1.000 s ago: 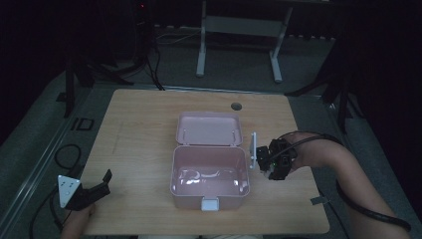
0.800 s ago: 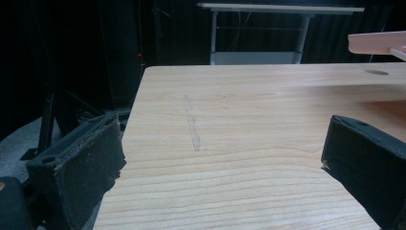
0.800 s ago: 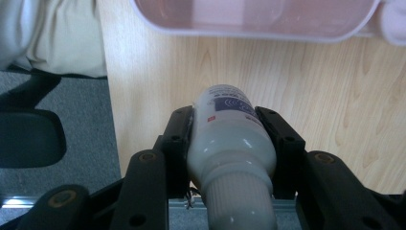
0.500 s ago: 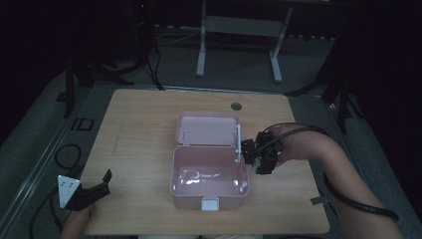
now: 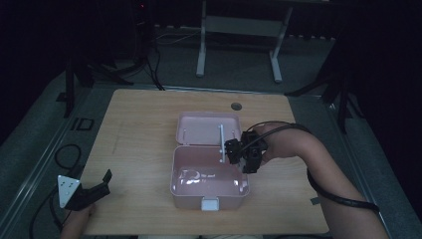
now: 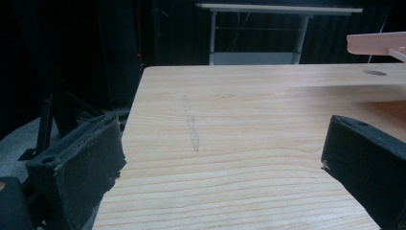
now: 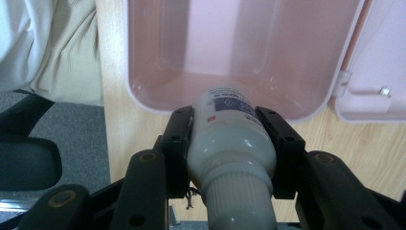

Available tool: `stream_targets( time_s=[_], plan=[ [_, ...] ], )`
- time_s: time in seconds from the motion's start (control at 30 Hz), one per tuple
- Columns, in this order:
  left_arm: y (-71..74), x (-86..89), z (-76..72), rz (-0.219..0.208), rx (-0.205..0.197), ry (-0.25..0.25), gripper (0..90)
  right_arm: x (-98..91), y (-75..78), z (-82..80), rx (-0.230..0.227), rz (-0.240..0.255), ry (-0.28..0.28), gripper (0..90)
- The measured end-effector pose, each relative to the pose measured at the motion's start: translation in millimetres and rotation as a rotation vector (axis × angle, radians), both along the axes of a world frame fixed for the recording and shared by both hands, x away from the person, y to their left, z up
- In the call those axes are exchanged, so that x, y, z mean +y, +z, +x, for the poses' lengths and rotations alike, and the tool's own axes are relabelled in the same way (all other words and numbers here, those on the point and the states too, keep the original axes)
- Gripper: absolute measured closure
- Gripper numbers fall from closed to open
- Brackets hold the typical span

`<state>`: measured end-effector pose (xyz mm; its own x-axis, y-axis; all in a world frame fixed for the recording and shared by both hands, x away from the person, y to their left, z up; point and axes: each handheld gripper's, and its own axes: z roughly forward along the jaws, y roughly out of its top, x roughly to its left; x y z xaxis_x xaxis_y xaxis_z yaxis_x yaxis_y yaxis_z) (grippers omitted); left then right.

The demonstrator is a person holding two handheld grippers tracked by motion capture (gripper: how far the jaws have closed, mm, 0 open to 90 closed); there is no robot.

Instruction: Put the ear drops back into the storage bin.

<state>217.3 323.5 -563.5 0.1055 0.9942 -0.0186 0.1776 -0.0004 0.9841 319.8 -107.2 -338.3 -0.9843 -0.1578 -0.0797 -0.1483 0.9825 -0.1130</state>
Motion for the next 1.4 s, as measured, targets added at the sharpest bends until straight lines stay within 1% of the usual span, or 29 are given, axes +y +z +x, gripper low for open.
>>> stream_targets(
  time_s=[0.07, 0.13, 0.3, 0.47, 0.67, 0.77, 0.8, 0.9, 0.97, 1.03, 1.07, 1.17, 1.3, 1.4],
  plan=[
    [0.0, 0.1, 0.0, -0.001, 0.0, 0.0, 1.0, 4.3, -1.4, 0.2, -0.002, 0.0, 0.007, 59.9],
    [0.0, 0.0, 0.0, -0.001, 0.0, 0.0, 0.9, 8.3, -3.7, 0.9, 0.006, 0.005, 0.007, 59.9],
    [0.0, 0.1, 0.0, -0.002, 0.0, -0.001, 0.9, 16.2, -15.5, 3.2, 0.021, 0.0, 0.019, 59.8],
    [0.0, 0.2, 0.1, -0.002, 0.0, -0.001, 0.9, 19.8, -26.1, 6.0, 0.042, 0.0, 0.019, 59.8],
    [0.0, 0.2, 0.0, -0.001, 0.0, -0.002, 0.9, 22.5, -42.6, 7.6, 0.064, -0.013, 0.014, 59.8],
    [0.0, 0.1, -0.1, 0.0, 0.0, -0.001, 1.0, 22.7, -45.8, 8.3, 0.069, -0.014, 0.01, 59.9],
    [0.0, 0.1, -0.1, 0.0, -0.001, -0.001, 1.0, 22.7, -56.5, 10.0, 0.081, -0.022, 0.005, 59.9],
    [-0.1, 0.1, -0.1, 0.0, -0.001, -0.001, 1.0, 22.4, -66.3, 12.3, 0.09, -0.029, -0.006, 59.8],
    [-0.1, 0.1, 0.0, -0.002, -0.001, 0.0, 1.0, 22.4, -71.9, 13.4, 0.095, -0.03, -0.012, 59.8],
    [-0.1, 0.1, 0.0, -0.001, -0.001, -0.001, 1.0, 23.1, -76.7, 13.7, 0.095, -0.032, -0.011, 59.9],
    [-0.1, 0.0, 0.1, -0.002, -0.001, 0.0, 1.0, 23.4, -79.4, 14.0, 0.102, -0.028, -0.008, 59.9],
    [-0.1, 0.1, 0.0, -0.001, -0.001, -0.001, 0.9, 24.7, -86.9, 13.8, 0.104, -0.038, -0.008, 59.9],
    [-0.1, 0.1, 0.0, -0.001, -0.001, 0.0, 0.9, 25.7, -96.5, 13.7, 0.118, -0.041, -0.004, 59.8],
    [-0.1, 0.0, 0.1, -0.001, 0.0, 0.0, 1.0, 26.2, -103.0, 14.0, 0.116, -0.058, -0.006, 59.9]
  ],
)
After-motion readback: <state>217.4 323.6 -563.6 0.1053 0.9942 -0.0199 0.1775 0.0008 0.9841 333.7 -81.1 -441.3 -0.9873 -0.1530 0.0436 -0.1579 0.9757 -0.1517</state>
